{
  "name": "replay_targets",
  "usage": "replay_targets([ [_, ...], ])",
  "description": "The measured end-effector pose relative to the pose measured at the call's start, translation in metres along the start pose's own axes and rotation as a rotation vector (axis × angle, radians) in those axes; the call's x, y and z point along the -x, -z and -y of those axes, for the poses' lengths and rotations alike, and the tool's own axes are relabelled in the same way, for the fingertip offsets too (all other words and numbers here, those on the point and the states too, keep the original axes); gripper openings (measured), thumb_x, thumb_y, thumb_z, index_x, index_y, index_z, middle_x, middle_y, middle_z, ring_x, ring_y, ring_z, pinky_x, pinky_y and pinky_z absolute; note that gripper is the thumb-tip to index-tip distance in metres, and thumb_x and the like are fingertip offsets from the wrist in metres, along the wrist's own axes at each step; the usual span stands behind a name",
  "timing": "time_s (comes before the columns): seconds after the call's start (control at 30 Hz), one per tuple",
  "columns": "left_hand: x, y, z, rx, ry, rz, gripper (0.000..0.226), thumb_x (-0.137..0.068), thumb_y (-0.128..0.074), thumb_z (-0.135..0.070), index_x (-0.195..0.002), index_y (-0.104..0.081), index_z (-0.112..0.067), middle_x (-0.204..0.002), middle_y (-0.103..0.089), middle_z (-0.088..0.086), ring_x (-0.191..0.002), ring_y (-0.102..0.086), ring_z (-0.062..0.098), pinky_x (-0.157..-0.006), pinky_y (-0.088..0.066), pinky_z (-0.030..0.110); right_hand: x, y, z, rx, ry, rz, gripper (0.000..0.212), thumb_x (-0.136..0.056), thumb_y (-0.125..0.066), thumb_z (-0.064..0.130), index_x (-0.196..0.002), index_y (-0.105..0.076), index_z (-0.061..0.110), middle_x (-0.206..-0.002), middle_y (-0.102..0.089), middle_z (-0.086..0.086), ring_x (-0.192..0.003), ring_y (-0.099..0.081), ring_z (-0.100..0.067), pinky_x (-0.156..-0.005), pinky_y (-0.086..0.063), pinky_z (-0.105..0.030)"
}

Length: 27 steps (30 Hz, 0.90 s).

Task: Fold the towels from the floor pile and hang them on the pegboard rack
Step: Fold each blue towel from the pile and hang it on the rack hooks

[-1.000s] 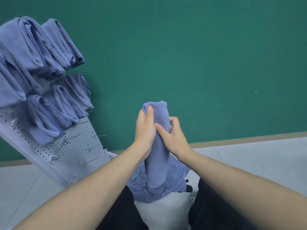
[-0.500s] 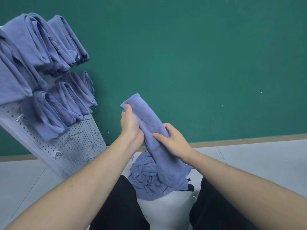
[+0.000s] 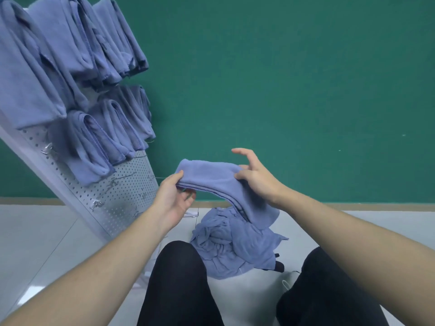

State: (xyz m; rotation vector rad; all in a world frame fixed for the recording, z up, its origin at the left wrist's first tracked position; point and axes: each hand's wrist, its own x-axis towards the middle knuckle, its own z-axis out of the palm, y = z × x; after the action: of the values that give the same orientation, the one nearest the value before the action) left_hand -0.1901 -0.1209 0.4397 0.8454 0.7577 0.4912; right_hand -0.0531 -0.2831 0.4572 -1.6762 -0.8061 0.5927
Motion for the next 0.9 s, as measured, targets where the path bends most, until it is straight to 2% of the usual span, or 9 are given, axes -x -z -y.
replay_targets([
  [0.1, -0.01, 0.019, 0.006, -0.228, -0.089, -0.048, 0.019, -0.096, -0.061, -0.019, -0.112, -0.052, -0.023, -0.106, -0.06, 0.001, -0.091, -0.059, 0.016, -0.081, -0.048, 0.032, -0.013, 0.004, 0.006, 0.036, 0.01, 0.089, 0.051, -0.084, -0.051, 0.009, -0.129, -0.042, 0.031, -0.083, -0.047, -0.013, -0.074, -0.041, -0.023, -0.069, -0.035, -0.035],
  [0.17, -0.016, 0.023, 0.006, -0.443, -0.282, -0.089, 0.034, -0.095, -0.065, -0.021, -0.125, -0.048, -0.027, -0.128, -0.054, -0.003, -0.116, -0.052, 0.012, -0.097, -0.04, 0.029, -0.024, 0.007, 0.008, 0.067, 0.012, 0.141, 0.042, -0.091, -0.046, -0.003, -0.123, -0.04, 0.024, -0.082, -0.05, -0.012, -0.07, -0.042, -0.021, -0.066, -0.035, -0.034],
  [0.23, -0.019, 0.018, 0.001, -0.622, -0.459, -0.015, 0.035, -0.096, -0.065, -0.024, -0.125, -0.049, -0.031, -0.137, -0.048, -0.014, -0.128, -0.042, 0.001, -0.101, -0.031, 0.023, -0.035, 0.006, 0.01, 0.079, 0.027, 0.207, 0.036, -0.09, -0.044, -0.007, -0.115, -0.037, 0.018, -0.072, -0.052, -0.003, -0.061, -0.041, -0.019, -0.061, -0.036, -0.031],
  [0.37, -0.031, -0.003, -0.015, -0.918, -0.525, 0.301, 0.038, -0.094, -0.066, -0.033, -0.13, -0.055, -0.024, -0.132, -0.056, -0.015, -0.123, -0.048, -0.005, -0.105, -0.036, 0.019, -0.058, 0.0, 0.013, 0.119, 0.054, 0.355, 0.031, -0.083, -0.046, -0.002, -0.106, -0.036, 0.015, -0.067, -0.045, -0.006, -0.055, -0.038, -0.015, -0.05, -0.034, -0.022],
  [0.47, -0.047, -0.012, -0.025, -1.08, -0.403, 0.404, 0.034, -0.095, -0.063, -0.047, -0.118, -0.066, -0.023, -0.113, -0.07, -0.008, -0.099, -0.061, 0.003, -0.09, -0.045, 0.025, -0.078, -0.002, 0.012, 0.088, 0.046, 0.402, 0.026, -0.083, -0.047, 0.0, -0.1, -0.038, 0.017, -0.059, -0.043, 0.004, -0.052, -0.035, -0.013, -0.049, -0.031, -0.023],
  [0.57, -0.063, -0.005, -0.032, -0.907, -0.228, 0.424, 0.034, -0.088, -0.065, -0.053, -0.091, -0.069, -0.019, -0.083, -0.067, -0.003, -0.076, -0.055, 0.011, -0.071, -0.041, 0.031, -0.103, -0.003, 0.004, 0.017, 0.002, 0.401, 0.024, -0.075, -0.048, 0.01, -0.095, -0.042, 0.021, -0.062, -0.038, -0.003, -0.056, -0.032, -0.019, -0.053, -0.025, -0.035],
  [0.7, -0.087, 0.005, -0.027, -0.507, -0.141, 0.404, 0.012, -0.086, -0.069, -0.027, -0.084, -0.062, -0.019, -0.077, -0.066, -0.001, -0.071, -0.057, 0.012, -0.064, -0.044, 0.025, -0.138, -0.011, -0.013, -0.015, -0.104, 0.468, 0.026, -0.077, -0.051, 0.014, -0.102, -0.049, 0.022, -0.078, -0.046, -0.016, -0.066, -0.041, -0.026, -0.062, -0.034, -0.04],
  [0.8, -0.108, 0.006, -0.023, -0.323, -0.16, 0.294, 0.007, -0.096, -0.061, -0.019, -0.093, -0.062, -0.012, -0.086, -0.071, 0.007, -0.076, -0.063, 0.019, -0.071, -0.049, 0.033, -0.167, -0.018, -0.022, 0.185, -0.098, 0.469, 0.011, -0.087, -0.057, 0.031, -0.095, -0.063, 0.026, -0.087, -0.066, 0.003, -0.078, -0.058, -0.015, -0.081, -0.046, -0.035],
  [0.9, -0.131, 0.008, -0.023, -0.301, -0.237, 0.158, 0.009, -0.099, -0.059, -0.019, -0.1, -0.063, -0.011, -0.088, -0.073, 0.005, -0.076, -0.064, 0.017, -0.076, -0.05, 0.035, -0.198, -0.021, -0.029, 0.233, -0.161, 0.481, 0.027, -0.097, -0.055, 0.044, -0.085, -0.073, 0.028, -0.09, -0.075, 0.013, -0.081, -0.066, -0.009, -0.081, -0.049, -0.03],
])
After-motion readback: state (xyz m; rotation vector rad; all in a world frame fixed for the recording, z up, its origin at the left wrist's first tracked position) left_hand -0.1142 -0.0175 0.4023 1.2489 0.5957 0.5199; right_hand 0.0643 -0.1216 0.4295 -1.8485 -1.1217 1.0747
